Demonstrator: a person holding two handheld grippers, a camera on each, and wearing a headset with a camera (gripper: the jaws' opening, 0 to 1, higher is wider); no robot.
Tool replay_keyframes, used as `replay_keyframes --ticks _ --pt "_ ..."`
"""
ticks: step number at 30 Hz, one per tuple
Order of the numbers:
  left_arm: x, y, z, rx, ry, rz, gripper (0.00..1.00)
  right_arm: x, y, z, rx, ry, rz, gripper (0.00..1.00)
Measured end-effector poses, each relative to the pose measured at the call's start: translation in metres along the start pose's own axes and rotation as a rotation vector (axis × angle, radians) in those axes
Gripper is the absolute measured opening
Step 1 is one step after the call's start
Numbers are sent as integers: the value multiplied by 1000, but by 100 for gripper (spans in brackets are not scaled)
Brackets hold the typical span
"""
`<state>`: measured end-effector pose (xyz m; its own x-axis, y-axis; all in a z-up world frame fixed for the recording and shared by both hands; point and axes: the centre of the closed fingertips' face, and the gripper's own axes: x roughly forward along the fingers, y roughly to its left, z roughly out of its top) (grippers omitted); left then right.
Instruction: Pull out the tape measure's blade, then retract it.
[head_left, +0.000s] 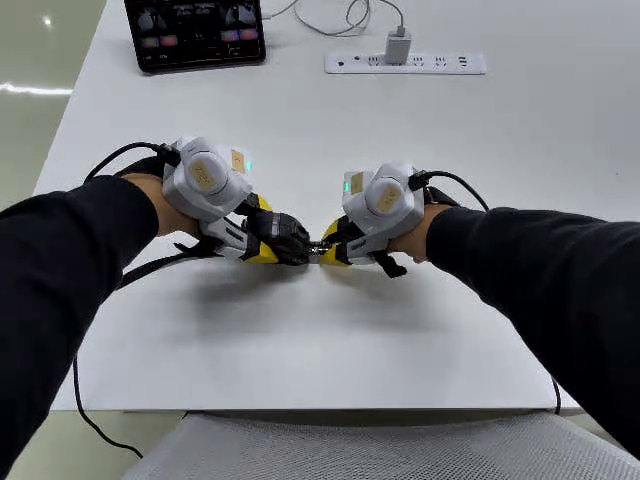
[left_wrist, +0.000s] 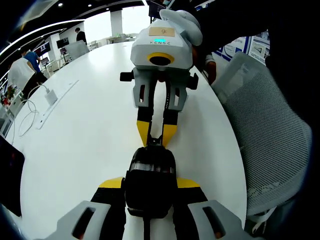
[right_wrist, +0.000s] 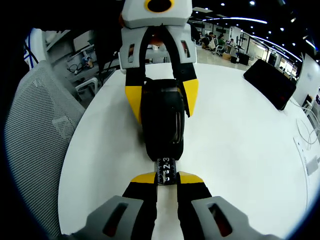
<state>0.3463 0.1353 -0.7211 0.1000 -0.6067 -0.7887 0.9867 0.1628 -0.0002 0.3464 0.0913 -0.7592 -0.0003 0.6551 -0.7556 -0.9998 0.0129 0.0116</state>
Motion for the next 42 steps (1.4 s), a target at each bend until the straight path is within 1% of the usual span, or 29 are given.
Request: replay_keyframes --ticks 6,27,38,42 --pt "0 0 0 0 8 2 32 -4 2 -2 4 3 -3 9" --pt "0 1 -1 -12 2 10 32 -12 1 -9 -5 18 -11 9" --pt "0 1 0 -9 -1 15 32 -16 -3 -17 -2 28 -13 9" --pt "0 1 0 -9 1 17 32 -18 -3 -20 9 25 -18 9"
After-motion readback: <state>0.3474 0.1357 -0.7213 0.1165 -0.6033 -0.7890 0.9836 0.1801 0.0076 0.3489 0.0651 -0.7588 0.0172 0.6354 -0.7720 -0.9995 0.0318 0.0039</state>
